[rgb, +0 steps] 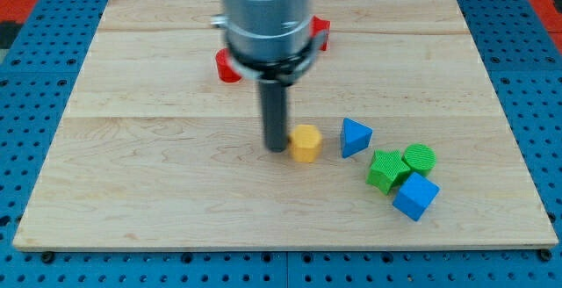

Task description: Place the red circle towards the left side of the yellow hexagon

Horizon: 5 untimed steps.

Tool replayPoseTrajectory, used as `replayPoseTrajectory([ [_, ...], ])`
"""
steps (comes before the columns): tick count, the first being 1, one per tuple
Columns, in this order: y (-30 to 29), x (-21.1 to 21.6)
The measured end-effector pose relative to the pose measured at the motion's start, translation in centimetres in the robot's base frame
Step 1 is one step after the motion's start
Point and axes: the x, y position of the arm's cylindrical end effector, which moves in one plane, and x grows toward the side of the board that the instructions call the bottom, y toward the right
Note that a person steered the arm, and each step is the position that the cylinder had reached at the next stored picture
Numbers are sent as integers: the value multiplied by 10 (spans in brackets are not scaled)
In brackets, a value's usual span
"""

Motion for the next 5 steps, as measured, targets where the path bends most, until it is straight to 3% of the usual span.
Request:
replayPoseTrajectory([
  [1,58,5],
  [2,73,5],
  [3,62,7],
  [5,-40,-44],
])
